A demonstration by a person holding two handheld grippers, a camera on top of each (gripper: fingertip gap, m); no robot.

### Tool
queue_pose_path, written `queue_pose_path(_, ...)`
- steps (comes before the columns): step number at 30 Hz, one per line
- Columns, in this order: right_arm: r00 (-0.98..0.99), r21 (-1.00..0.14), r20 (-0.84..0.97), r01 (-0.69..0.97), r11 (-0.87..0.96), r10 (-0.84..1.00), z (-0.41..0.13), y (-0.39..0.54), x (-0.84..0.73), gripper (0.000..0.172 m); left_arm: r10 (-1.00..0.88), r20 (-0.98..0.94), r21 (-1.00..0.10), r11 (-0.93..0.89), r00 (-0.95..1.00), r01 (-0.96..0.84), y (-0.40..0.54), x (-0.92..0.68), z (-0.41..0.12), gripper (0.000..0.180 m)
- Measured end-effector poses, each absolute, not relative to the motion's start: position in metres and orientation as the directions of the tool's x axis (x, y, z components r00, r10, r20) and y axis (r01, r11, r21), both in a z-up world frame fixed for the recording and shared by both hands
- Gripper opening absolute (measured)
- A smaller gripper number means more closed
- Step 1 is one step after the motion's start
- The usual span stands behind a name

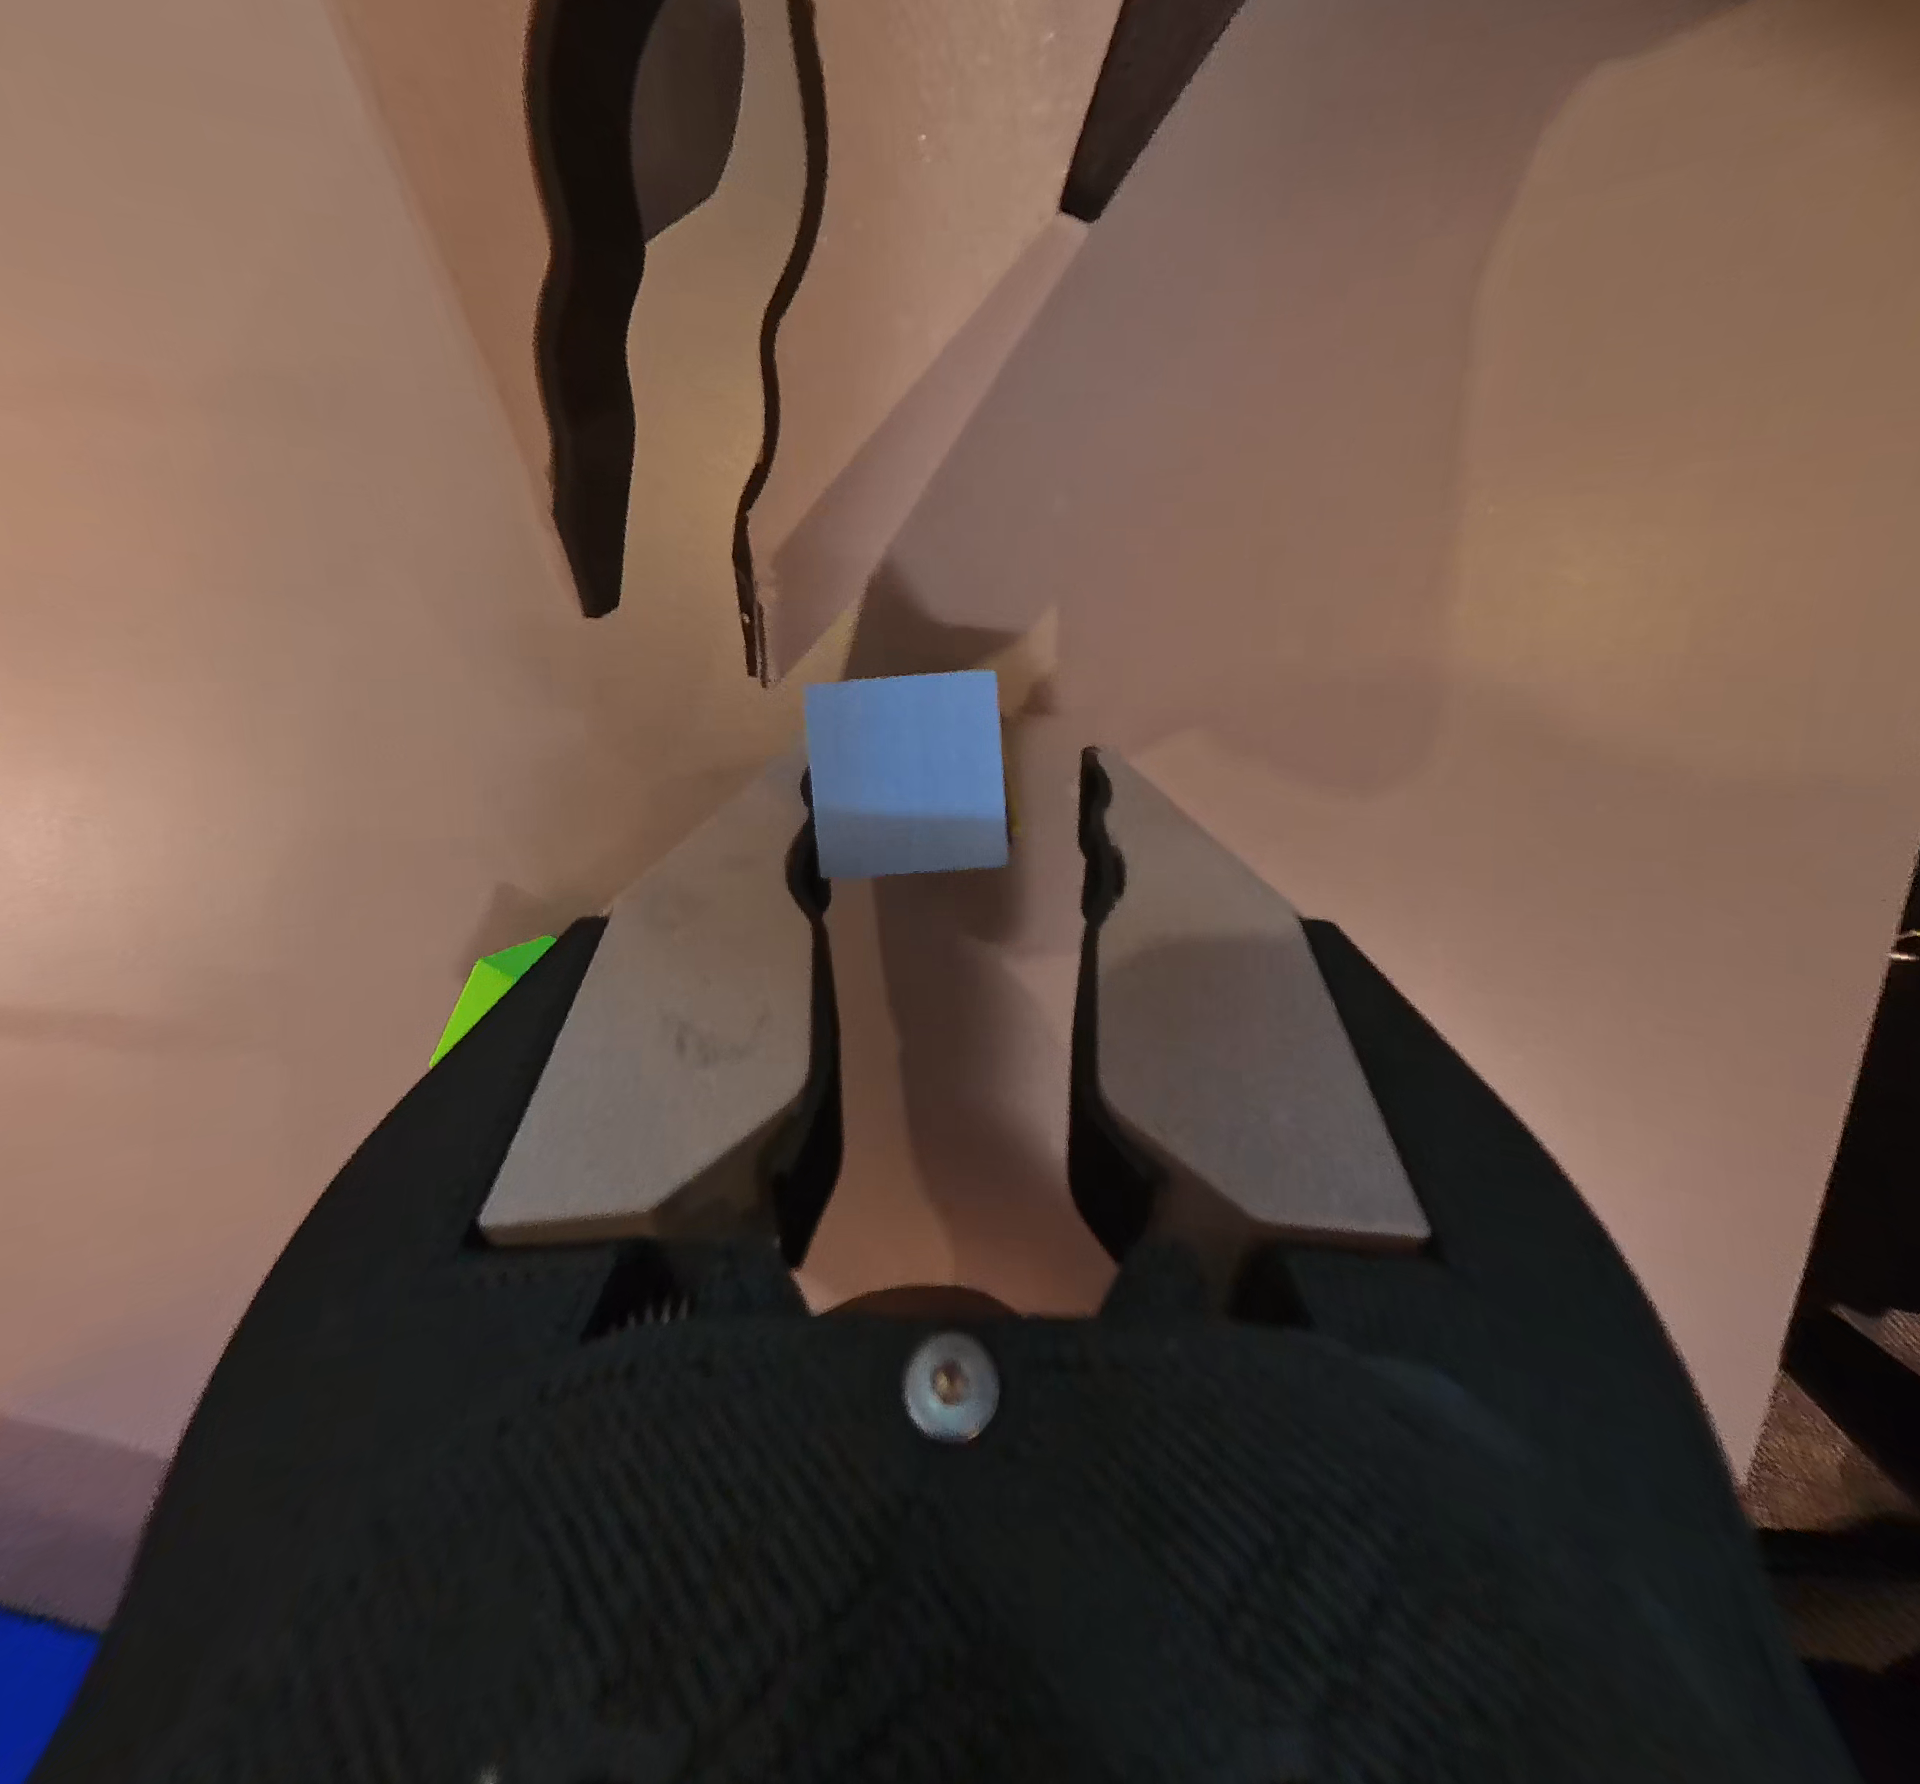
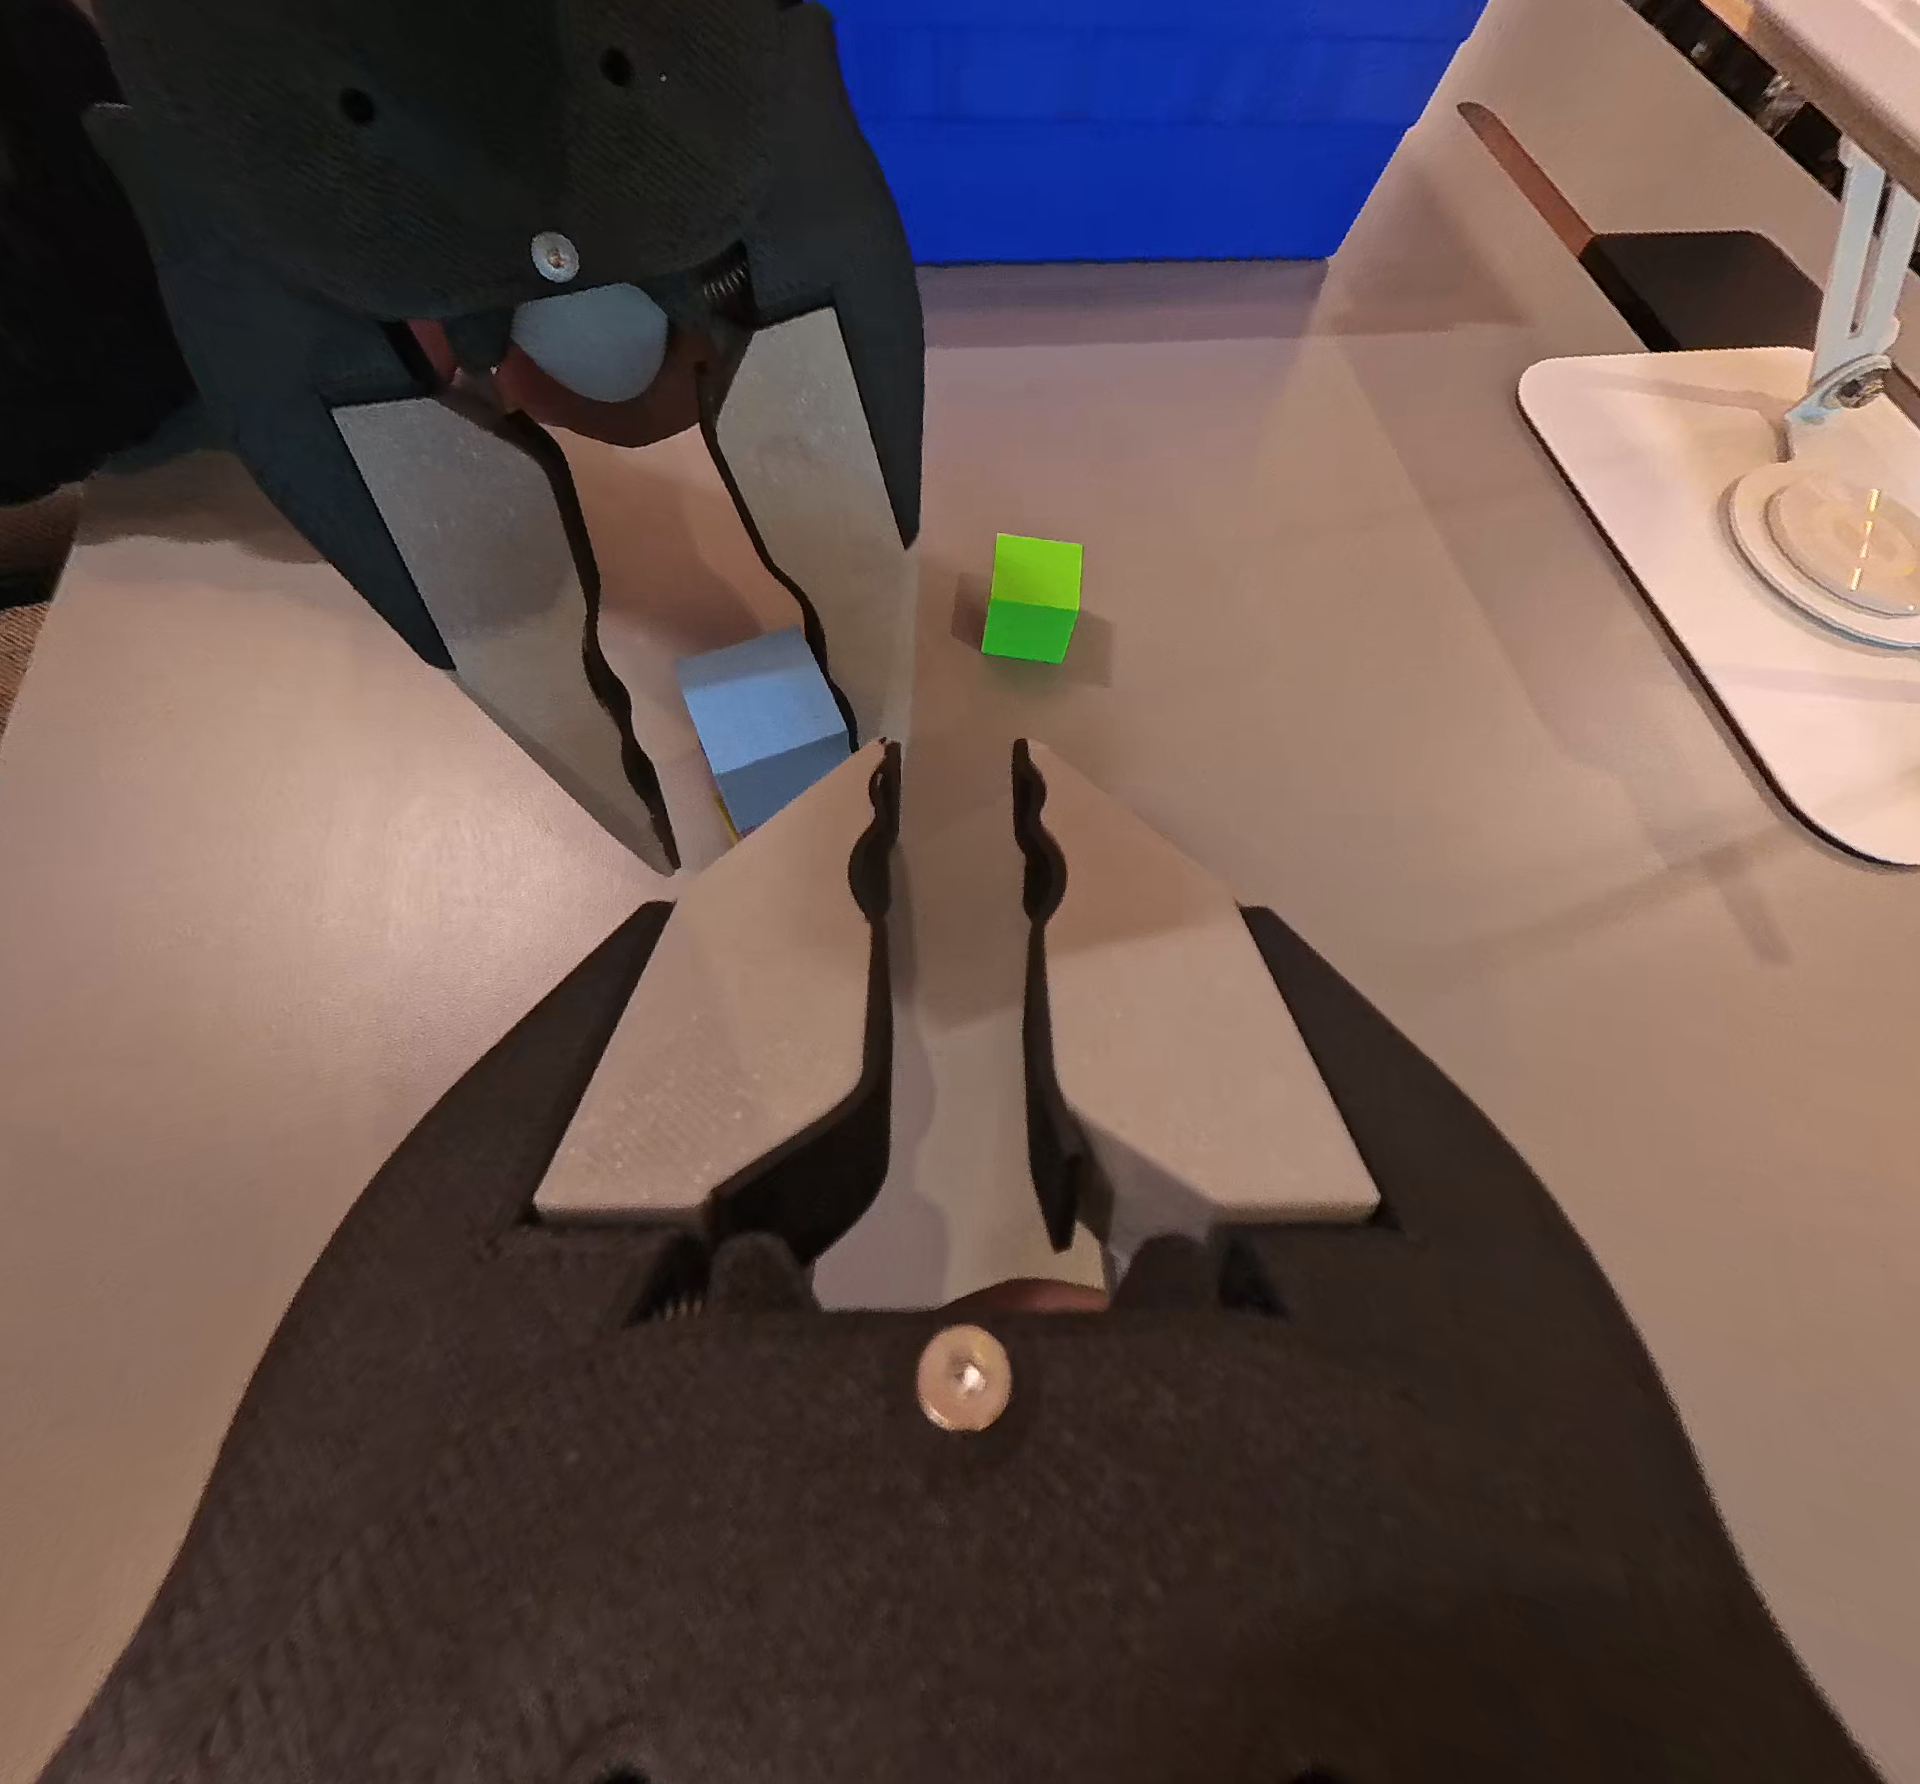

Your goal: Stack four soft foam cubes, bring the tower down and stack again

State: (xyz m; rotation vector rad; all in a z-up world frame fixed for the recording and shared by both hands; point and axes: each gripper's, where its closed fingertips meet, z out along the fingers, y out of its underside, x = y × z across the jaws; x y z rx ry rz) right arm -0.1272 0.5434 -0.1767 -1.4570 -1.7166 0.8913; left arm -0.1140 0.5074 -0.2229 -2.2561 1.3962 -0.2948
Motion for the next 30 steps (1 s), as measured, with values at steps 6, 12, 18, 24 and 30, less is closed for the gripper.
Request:
queue_pose_path(6,-0.082,-0.852,0.098,0.508,0.126,0.992,-0.175,0.551,-0.124,0.019,-0.894,-0.043,-0.485,-0.372,0.446,-0.792,0.497,-0.128,-0.225,0.056)
queue_pose_path(12,-0.074,-0.866,0.048,0.494,0.078,0.996,-0.175,0.558,-0.117,0.023,-0.88,-0.006,-0.552,-0.393,0.475,-0.736,0.49,-0.144,-0.215,0.065)
queue_pose_path(18,-0.031,-0.868,0.019,0.496,0.032,0.999,-0.181,0.572,-0.112,0.024,-0.768,-0.011,-0.644,-0.485,0.641,-0.591,0.516,-0.176,-0.195,0.069)
queue_pose_path(24,-0.025,-0.871,0.013,0.49,0.024,1.0,-0.18,0.573,-0.112,0.023,-0.516,0.111,-0.739,-0.614,0.849,-0.276,0.563,-0.217,-0.179,0.068)
queue_pose_path(30,-0.021,-0.863,0.02,0.505,0.028,1.0,-0.183,0.573,-0.112,0.023,-0.389,0.151,-0.688,-0.701,0.909,-0.185,0.577,-0.224,-0.2,0.069)
